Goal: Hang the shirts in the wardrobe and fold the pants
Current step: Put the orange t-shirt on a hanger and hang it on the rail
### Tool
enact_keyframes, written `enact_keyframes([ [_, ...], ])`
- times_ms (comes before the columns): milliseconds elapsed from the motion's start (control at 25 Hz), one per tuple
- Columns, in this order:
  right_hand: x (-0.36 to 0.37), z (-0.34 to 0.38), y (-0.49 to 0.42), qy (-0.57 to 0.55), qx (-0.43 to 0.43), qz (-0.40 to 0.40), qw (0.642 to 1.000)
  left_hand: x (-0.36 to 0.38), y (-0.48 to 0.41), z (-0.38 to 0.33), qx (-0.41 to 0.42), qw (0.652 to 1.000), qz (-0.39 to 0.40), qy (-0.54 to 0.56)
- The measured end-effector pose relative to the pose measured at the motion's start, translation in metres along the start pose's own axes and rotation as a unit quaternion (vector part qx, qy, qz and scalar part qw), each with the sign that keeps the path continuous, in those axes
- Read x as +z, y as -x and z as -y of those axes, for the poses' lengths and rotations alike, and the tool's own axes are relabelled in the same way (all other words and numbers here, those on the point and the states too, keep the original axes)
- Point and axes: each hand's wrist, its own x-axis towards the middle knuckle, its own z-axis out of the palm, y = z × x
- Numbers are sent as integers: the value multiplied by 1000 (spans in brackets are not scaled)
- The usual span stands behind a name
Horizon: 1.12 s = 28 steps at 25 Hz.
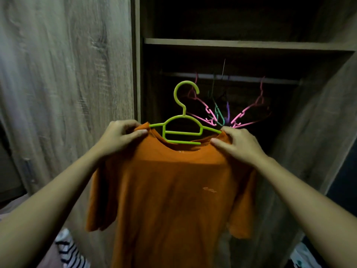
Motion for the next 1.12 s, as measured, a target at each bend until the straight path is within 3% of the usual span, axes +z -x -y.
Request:
enact_keyframes([
  [160, 6, 7, -11, -118, 24, -88, 989, 8, 4, 0, 1, 986, -59, -153],
  [280, 1, 11, -14, -104, 3, -85, 991, -2, 5, 0, -6, 994, -81, -77],
  [360, -5, 11, -14, -104, -7, -76, 992, -13, 5, 0, -12, 999, -36, 11],
  [480, -19, -2, -14, -119, 11, -36, 992, -25, 5, -5, -50, 993, 18, 104],
  [600, -22, -28, 1, -199, 115, 11, 973, -31, 4, -6, -79, 986, -41, 140],
  [720, -8, -51, 27, -257, 217, 139, 931, -42, 0, 1, -113, 981, -84, 135],
  [800, -6, -65, 36, -220, 204, 108, 948, -47, -4, 4, -127, 980, -79, 128],
  [880, -15, -71, 34, -133, 180, 10, 975, -48, -6, 3, -135, 980, -72, 126],
  [1000, -28, -58, 14, -46, 135, -146, 979, -43, -6, 3, -147, 976, -71, 147],
  [1040, -31, -43, 3, -42, 93, -156, 983, -41, -6, 3, -151, 974, -70, 156],
  [1120, -34, -8, -18, -4, -2, -81, 997, -36, -6, 3, -152, 972, -60, 170],
])
